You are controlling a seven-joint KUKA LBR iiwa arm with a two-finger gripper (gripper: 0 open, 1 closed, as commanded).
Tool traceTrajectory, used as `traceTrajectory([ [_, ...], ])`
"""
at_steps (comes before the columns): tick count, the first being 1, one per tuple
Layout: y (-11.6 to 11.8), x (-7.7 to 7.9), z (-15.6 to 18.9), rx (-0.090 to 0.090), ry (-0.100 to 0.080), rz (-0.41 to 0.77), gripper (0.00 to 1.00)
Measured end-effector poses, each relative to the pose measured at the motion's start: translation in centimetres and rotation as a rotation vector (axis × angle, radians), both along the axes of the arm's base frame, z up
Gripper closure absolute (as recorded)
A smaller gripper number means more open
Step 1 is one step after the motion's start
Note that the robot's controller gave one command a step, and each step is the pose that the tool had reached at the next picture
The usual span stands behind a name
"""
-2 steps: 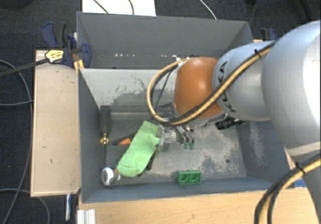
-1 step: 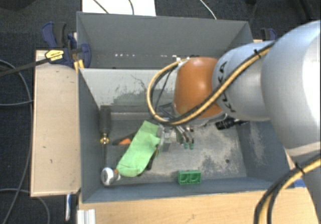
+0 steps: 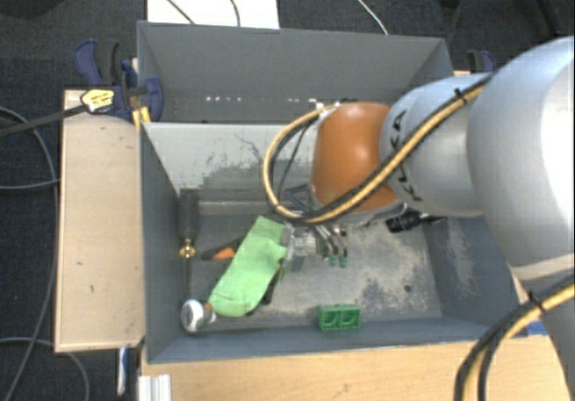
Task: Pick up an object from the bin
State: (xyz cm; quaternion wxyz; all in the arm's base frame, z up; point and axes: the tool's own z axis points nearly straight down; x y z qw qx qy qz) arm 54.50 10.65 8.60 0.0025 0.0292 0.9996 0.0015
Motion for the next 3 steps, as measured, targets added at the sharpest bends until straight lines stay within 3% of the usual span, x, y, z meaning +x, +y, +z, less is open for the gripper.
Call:
traceTrajectory([
  [3,0.0,0.0,0.0,0.0,0.0,-0.006,1.0],
])
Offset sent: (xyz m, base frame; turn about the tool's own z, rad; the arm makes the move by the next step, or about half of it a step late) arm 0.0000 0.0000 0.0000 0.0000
